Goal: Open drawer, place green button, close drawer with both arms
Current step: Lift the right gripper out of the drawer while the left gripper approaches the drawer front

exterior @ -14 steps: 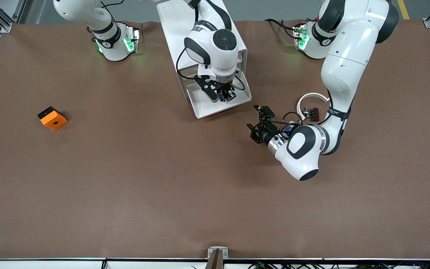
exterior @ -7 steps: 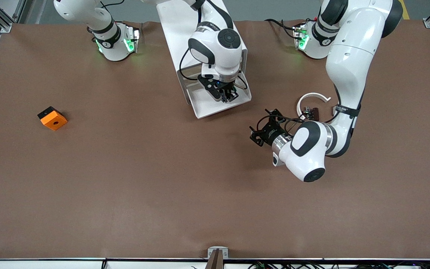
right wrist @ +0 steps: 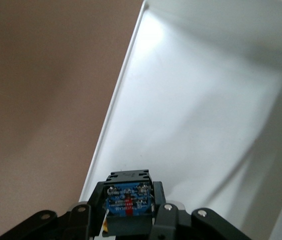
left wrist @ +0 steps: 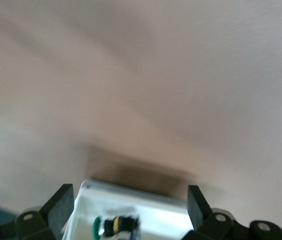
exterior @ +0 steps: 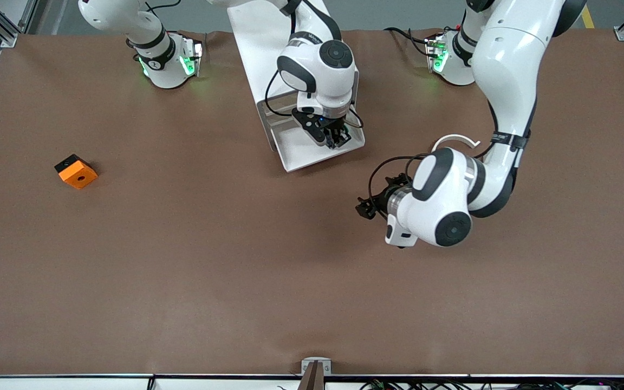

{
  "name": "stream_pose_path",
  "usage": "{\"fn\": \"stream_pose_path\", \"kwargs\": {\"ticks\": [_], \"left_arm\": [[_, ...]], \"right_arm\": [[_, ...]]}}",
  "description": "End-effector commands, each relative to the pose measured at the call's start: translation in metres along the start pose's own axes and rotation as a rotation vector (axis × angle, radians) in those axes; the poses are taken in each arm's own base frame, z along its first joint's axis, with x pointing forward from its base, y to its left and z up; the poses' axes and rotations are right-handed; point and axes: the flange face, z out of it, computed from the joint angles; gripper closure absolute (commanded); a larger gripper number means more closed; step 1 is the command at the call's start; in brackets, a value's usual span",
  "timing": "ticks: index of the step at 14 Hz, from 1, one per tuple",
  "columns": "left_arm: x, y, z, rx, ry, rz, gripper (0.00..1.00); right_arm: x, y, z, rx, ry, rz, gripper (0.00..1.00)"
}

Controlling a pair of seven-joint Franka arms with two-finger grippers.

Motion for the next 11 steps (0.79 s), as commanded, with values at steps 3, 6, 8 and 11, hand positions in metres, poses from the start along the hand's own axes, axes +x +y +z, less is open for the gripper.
{"fn": "stream_pose_path", "kwargs": {"ticks": [3,6,8,11], "left_arm": [[-0.010,0.018,0.012,-0.037,0.158,0.066,0.00],[-0.006,0.022,0.007,-0.057,0.234,0.086,0.00],[-0.004,0.026,0.003,-0.073,0.307,0.111,0.00],[-0.001,0.029,-0.001,-0.101,0.330,0.113,0.00]], "right_arm": [[-0.011,-0.004,0.001,0.015,0.016,0.008,1.00],[-0.009,-0.005,0.000,0.015,0.012,0.012,0.59],[-0.009,-0.005,0.001,0.017,0.020,0.007,0.00],[-0.004,-0.013,-0.008,0.040,0.030,-0.006,0.00]]}}
